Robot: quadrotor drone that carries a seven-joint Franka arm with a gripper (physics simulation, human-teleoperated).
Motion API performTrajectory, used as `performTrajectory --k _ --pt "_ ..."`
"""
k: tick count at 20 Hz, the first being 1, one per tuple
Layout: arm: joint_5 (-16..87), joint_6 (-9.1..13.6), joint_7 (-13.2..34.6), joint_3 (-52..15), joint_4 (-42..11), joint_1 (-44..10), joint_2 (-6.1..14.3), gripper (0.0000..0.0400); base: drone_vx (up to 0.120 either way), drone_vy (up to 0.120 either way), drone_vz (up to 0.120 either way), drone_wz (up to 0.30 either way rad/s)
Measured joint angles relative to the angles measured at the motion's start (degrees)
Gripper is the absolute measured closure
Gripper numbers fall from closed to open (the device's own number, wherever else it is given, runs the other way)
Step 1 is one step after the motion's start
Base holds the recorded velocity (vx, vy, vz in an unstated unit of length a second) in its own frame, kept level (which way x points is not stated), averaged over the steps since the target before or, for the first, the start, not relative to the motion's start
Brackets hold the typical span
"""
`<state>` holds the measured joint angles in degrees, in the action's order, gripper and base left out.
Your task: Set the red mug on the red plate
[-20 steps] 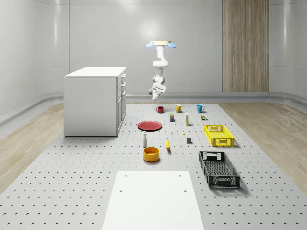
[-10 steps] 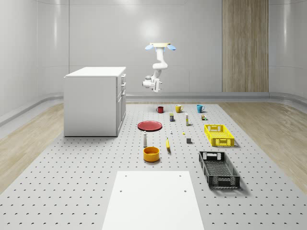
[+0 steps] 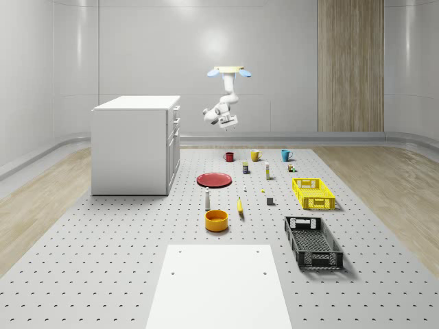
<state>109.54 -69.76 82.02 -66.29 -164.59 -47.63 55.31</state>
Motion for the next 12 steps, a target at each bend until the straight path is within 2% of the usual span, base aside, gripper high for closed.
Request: performTrajectory --k 3,7,12 --pt "2.6 1.9 3.0 -2.2 -0.8 -4.6 1.7 0.0 -0.12 0.0 -0.12 0.0" --pt "3.9 2.9 5.5 -4.0 -1.2 -8.3 3.5 0.0 -0.12 0.01 -0.12 0.0" --pt "4.0 2.8 7.2 -5.4 -1.3 -10.7 5.4 0.0 -0.008 0.12 -0.12 0.0"
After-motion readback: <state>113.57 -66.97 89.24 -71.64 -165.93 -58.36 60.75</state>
